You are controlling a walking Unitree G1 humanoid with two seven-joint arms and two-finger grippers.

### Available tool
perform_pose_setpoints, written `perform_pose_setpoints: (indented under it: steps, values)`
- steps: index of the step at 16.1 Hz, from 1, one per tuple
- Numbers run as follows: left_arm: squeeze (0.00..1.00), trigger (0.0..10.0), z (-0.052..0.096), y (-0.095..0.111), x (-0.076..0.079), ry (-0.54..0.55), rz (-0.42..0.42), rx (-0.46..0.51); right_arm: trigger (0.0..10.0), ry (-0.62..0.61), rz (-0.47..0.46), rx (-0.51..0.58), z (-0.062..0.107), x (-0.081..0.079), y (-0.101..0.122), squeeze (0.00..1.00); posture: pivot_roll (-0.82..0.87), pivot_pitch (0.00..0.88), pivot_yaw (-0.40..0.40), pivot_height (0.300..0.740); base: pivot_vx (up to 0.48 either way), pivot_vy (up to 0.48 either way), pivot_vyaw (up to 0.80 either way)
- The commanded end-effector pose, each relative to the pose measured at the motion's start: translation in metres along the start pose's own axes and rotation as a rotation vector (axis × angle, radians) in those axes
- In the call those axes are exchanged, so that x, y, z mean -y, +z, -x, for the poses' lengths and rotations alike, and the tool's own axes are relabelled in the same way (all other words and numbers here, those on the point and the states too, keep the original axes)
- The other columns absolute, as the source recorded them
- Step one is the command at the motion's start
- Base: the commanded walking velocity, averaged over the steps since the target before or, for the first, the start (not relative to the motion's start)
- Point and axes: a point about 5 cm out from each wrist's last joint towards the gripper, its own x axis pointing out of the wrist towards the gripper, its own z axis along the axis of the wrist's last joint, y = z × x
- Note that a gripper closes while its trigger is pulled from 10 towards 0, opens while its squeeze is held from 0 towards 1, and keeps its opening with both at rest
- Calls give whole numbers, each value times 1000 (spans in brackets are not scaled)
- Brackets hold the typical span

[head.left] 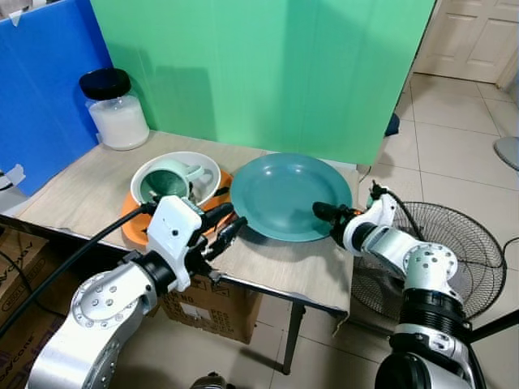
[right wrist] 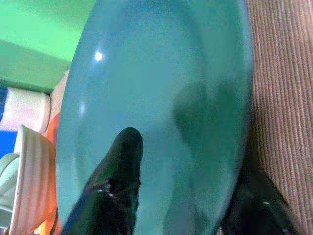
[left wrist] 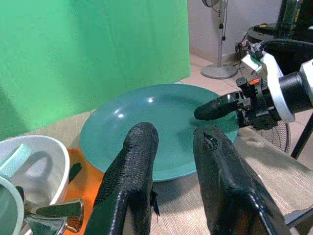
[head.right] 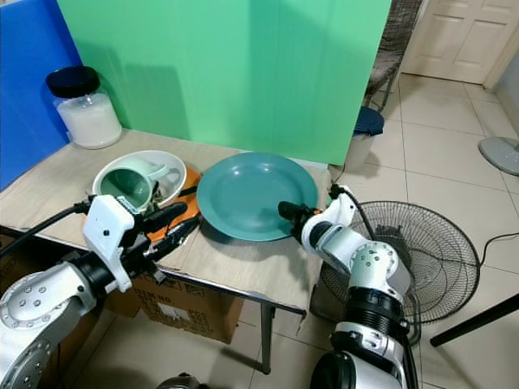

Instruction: Setting the table

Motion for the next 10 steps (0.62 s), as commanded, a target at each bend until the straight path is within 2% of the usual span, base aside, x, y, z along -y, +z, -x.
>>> perform_pose_setpoints:
  steps: [1, 10]
  values:
    - [0, 10000, 0, -2, 0, -7, -10, -9, 0, 17, -12, -28, -3, -4, -4, 0, 178, 0, 14, 740, 0, 0, 0]
    - [0, 10000, -1, -4, 1, -12, -15, -10, 0, 32, -34, 1, 3, -2, 3, 0, 173, 0, 19, 740, 0, 0, 0]
